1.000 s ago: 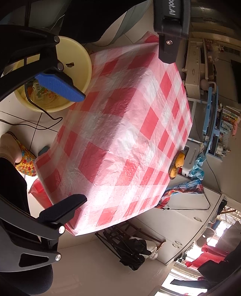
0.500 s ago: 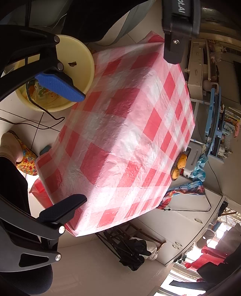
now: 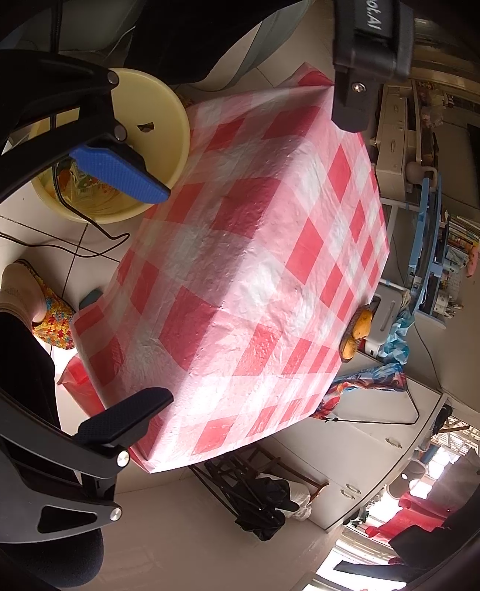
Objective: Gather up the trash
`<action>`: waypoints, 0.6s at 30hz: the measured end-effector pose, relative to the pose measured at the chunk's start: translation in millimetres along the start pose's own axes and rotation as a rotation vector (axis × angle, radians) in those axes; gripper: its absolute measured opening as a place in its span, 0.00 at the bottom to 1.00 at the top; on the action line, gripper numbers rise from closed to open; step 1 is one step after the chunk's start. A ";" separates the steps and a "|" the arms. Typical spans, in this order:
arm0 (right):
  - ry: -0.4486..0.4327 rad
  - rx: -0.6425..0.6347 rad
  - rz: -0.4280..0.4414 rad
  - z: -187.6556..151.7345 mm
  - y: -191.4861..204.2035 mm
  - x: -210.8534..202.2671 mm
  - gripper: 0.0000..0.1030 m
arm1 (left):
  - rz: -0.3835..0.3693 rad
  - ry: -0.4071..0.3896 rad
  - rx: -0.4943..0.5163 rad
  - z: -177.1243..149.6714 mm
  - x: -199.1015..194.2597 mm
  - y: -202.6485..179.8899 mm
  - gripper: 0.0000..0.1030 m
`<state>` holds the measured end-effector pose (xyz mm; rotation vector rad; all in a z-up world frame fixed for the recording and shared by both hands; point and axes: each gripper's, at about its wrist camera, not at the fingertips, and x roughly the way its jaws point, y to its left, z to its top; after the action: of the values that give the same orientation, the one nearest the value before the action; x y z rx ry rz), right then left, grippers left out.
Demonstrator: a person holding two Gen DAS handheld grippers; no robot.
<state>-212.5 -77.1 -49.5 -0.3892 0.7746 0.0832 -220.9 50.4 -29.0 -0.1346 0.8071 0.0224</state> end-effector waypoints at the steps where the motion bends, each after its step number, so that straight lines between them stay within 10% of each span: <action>1: -0.001 -0.003 -0.001 0.0 0.6 -0.1 0.92 | 0.000 0.000 0.000 0.0 0.2 -0.3 0.91; 18: 0.006 -0.005 -0.020 0.6 -0.3 1.2 0.93 | -0.001 -0.014 -0.013 3.2 -3.2 -0.1 0.91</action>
<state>-211.1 -77.2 -49.9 -0.4017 0.7763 0.0654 -220.8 50.8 -24.5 -0.1470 0.7928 0.0277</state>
